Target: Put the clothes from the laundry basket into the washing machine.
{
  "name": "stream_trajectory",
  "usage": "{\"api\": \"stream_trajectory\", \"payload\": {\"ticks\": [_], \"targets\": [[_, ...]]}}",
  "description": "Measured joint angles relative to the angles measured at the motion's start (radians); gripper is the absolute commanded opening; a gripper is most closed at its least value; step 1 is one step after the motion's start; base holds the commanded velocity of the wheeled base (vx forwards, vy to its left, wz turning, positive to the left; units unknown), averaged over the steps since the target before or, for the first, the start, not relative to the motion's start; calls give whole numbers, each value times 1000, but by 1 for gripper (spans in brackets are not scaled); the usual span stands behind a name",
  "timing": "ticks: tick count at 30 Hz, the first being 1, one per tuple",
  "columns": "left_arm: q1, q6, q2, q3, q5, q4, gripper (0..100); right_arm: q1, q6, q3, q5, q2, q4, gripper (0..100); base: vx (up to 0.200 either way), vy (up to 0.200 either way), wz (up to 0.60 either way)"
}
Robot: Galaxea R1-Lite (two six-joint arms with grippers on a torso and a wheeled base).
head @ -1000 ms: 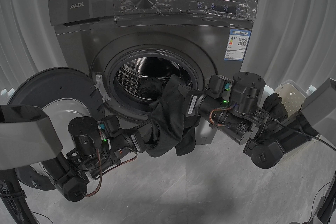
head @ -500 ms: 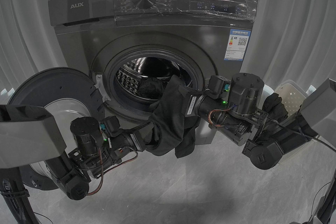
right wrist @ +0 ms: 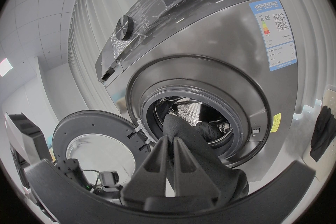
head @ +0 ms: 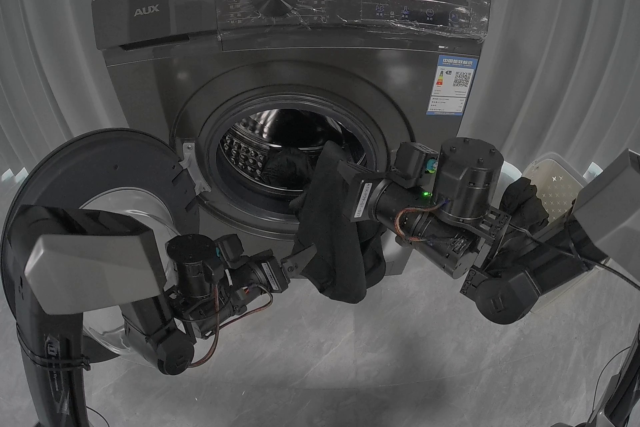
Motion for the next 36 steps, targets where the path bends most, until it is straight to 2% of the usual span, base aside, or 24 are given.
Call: {"api": "stream_trajectory", "payload": {"ticks": [9, 23, 31, 36], "targets": [[3, 2, 113, -10, 1, -1, 100, -1, 0, -7, 0, -1, 0, 0, 0, 0, 0], [25, -1, 248, -160, -2, 56, 100, 9, 0, -17, -4, -2, 1, 0, 0, 0, 0], [10, -67, 280, -219, -7, 63, 100, 10, 0, -14, -4, -3, 0, 0, 0, 0, 0], [-4, -111, 285, -227, -41, 53, 100, 10, 0, -12, -4, -3, 0, 0, 0, 0, 0]]}}
